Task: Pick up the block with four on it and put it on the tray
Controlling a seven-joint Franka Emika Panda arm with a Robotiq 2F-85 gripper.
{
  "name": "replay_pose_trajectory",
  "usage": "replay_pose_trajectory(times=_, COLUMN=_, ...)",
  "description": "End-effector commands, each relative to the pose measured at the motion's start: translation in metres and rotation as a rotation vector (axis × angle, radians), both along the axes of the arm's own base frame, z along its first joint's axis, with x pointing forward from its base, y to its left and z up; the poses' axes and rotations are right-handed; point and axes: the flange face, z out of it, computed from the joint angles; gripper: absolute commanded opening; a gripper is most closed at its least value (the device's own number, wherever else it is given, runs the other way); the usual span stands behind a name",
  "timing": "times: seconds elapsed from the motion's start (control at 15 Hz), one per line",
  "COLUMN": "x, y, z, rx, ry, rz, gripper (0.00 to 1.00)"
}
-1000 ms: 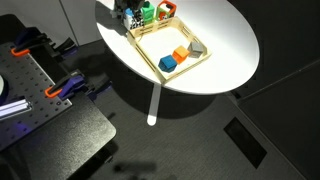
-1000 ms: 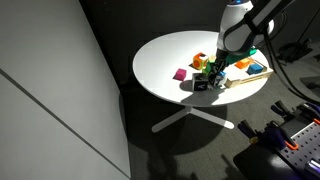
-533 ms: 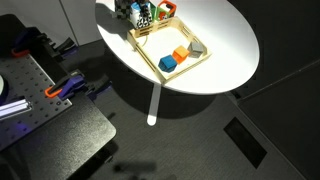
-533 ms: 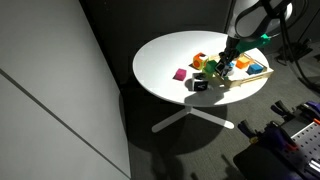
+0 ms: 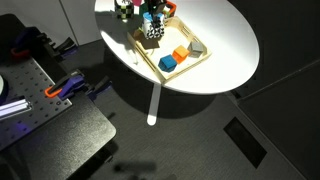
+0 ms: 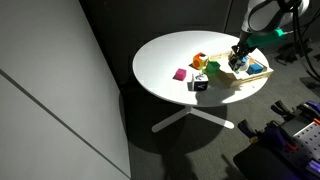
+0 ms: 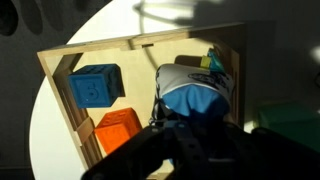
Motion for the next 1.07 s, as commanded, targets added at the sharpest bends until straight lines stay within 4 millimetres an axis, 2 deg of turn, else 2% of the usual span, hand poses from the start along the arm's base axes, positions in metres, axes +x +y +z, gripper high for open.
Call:
replay_pose_trajectory(times=0.0, x=-0.005, y=-0.006, z=0.01, rx=-0.025, ry=-0.025, rz=-0.054, gripper=0.54)
replay_pose_trajectory(times=0.33, x=-0.008, y=0.002, z=0.018, rx=-0.007, ry=-0.03, rz=-0.067, gripper=0.94)
replay_pose_trajectory(times=0.4, x=-0.009, y=0.004, z=0.021, rx=-0.001, ry=-0.035, rz=-0.063, gripper=0.99)
replay_pose_trajectory(times=0.67, x=-0.015, y=0.012, z=0.033, rx=0.012, ry=-0.047, rz=-0.045, gripper=1.0)
replay_pose_trajectory(times=1.0, x=-0.027, y=0.03, z=0.048, rx=0.06, ry=0.004, rz=0.013, gripper=1.0)
